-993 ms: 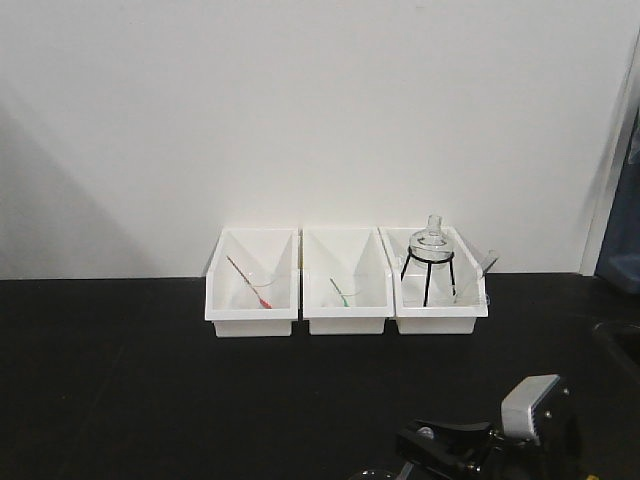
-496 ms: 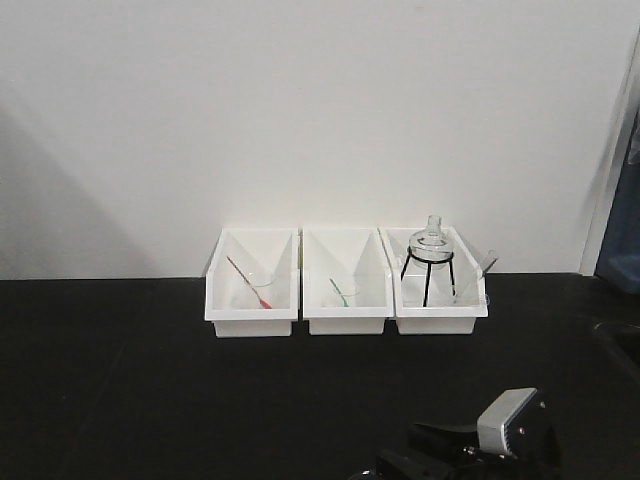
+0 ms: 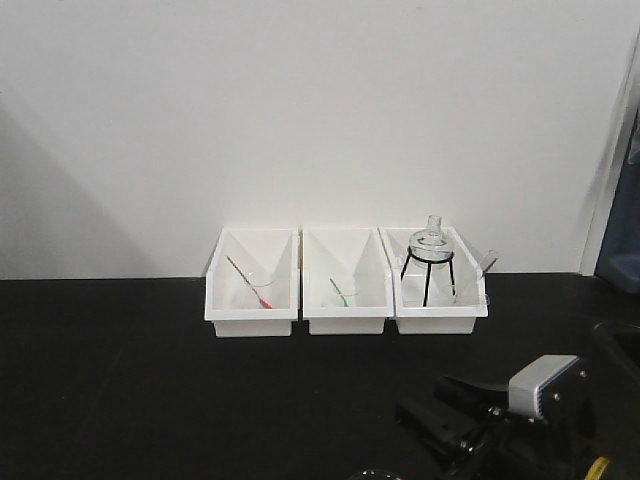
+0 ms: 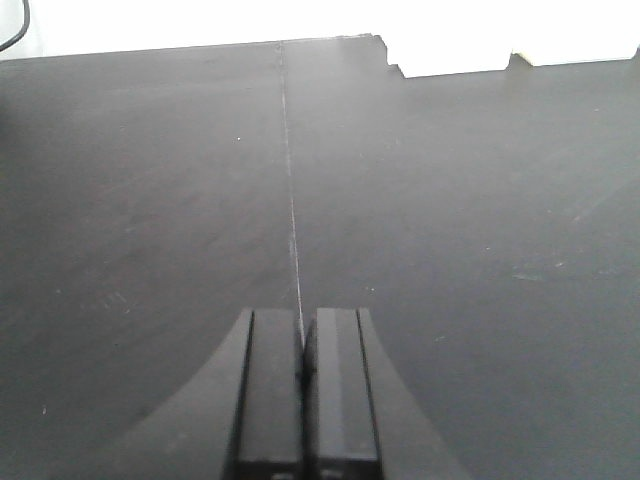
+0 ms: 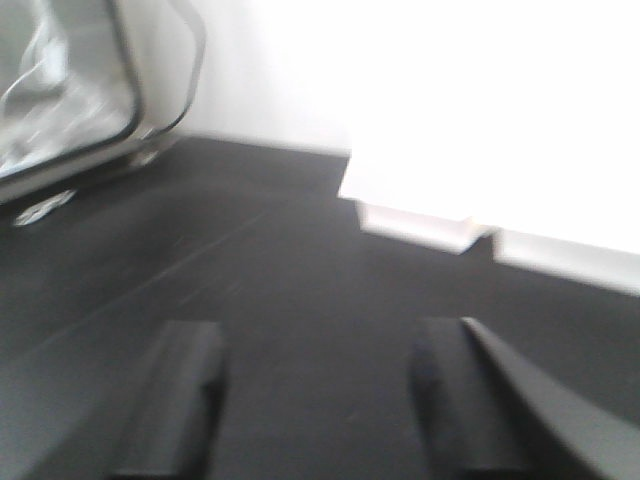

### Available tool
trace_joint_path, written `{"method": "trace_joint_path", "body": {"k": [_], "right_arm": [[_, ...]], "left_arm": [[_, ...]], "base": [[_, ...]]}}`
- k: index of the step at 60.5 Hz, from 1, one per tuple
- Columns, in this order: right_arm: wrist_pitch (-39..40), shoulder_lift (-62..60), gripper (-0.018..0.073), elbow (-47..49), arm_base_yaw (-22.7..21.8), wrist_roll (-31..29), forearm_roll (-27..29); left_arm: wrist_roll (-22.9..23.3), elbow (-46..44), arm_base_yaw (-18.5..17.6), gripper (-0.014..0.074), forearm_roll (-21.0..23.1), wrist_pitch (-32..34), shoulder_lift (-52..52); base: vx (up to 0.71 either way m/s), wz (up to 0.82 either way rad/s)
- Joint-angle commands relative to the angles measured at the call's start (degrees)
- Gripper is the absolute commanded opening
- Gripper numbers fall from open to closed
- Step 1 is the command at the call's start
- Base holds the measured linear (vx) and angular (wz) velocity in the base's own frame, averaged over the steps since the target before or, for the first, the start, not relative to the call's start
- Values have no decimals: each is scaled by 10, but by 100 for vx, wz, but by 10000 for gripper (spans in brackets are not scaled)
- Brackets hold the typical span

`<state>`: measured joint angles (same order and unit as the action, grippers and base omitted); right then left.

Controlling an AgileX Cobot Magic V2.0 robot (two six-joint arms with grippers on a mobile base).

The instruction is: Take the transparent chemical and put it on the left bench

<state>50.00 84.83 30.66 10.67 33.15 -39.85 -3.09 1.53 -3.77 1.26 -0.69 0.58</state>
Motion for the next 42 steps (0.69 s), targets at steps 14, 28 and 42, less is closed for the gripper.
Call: {"method": "trace_joint_path", "body": {"k": [14,28,42], "right_arm": [[-218,-205,-12,14,0,2,15],[-355,-324,-7,14,0,16,4],[-382,-380,-7,13,0,16,5]], "left_arm": [[4,9,-1,-3,0,45,11],[4,9,-1,-3,0,45,11],[4,9,-1,-3,0,45,11]], "base": [[0,0],[0,0],[0,0]]}}
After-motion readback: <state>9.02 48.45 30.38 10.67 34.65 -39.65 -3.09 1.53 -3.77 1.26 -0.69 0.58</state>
